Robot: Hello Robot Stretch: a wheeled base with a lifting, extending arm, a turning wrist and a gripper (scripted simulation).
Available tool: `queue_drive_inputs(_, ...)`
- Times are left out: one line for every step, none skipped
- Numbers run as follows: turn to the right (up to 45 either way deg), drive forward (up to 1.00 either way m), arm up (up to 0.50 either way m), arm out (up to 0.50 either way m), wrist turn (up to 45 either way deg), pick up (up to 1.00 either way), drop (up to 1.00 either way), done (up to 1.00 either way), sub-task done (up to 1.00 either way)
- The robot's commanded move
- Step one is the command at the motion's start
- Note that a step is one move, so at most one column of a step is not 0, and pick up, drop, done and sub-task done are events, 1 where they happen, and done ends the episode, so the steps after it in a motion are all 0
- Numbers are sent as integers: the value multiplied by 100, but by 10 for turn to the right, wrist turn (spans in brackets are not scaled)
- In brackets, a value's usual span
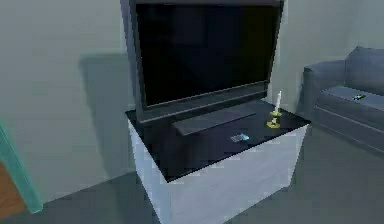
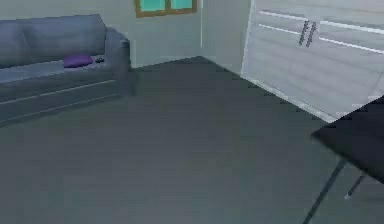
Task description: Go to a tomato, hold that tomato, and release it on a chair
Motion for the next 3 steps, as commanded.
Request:
queue_drive_inputs(-450,0,0,0,0,0,0,0,0)
queue_drive_inputs(-180,0,0,0,0,0,0,0,0)
queue_drive_inputs(0,100,0,0,0,0,0,0,0)
